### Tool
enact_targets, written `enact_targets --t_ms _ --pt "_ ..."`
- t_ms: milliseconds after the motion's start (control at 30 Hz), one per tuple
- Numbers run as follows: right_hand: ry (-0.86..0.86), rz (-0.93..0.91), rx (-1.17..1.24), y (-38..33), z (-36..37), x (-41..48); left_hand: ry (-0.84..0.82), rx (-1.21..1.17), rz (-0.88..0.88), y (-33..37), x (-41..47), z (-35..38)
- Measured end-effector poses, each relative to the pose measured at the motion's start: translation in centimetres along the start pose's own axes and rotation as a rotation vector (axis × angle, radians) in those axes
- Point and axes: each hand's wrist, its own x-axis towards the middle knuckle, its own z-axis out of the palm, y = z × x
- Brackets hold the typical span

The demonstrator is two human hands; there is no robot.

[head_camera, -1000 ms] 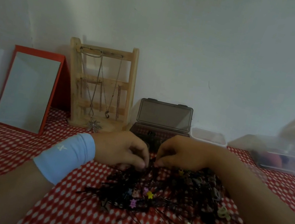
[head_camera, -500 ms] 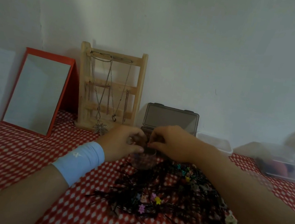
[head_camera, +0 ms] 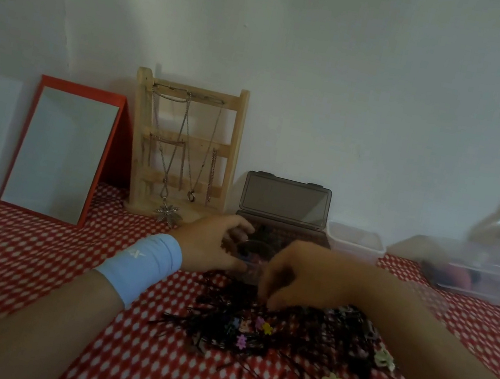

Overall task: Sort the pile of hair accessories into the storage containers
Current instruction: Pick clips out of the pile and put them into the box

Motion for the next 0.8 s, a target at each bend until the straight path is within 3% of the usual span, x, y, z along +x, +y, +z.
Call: enact_targets --t_ms 167,333,467,567,700,800 --pt "0.003 0.018 -0.023 0.1 2.7 -0.5 -0.045 0.007 0.042 1.0 -0.3 1.6" --pt "0.071 -0.016 0.008 0.4 3.3 -0.8 0.084 0.156 0.172 2.4 -1.6 0.5" --pt "0.116 -0.019 0.047 0.7 3.1 -1.3 -0.217 0.176 0.171 4.9 -3.6 -0.3" --pt "0.263 -0.008 0.050 0.9 2.3 -1.5 -0.378 0.243 0.161 5.5 -4.8 -0.1" --pt "0.562 0.047 0.137 1.4 2.3 -0.6 -0.387 0.408 0.163 4.9 -5.5 0.1" --pt "0.627 0.071 0.062 1.6 2.9 -0.1 -0.370 0.411 0.154 4.6 -5.6 0.3"
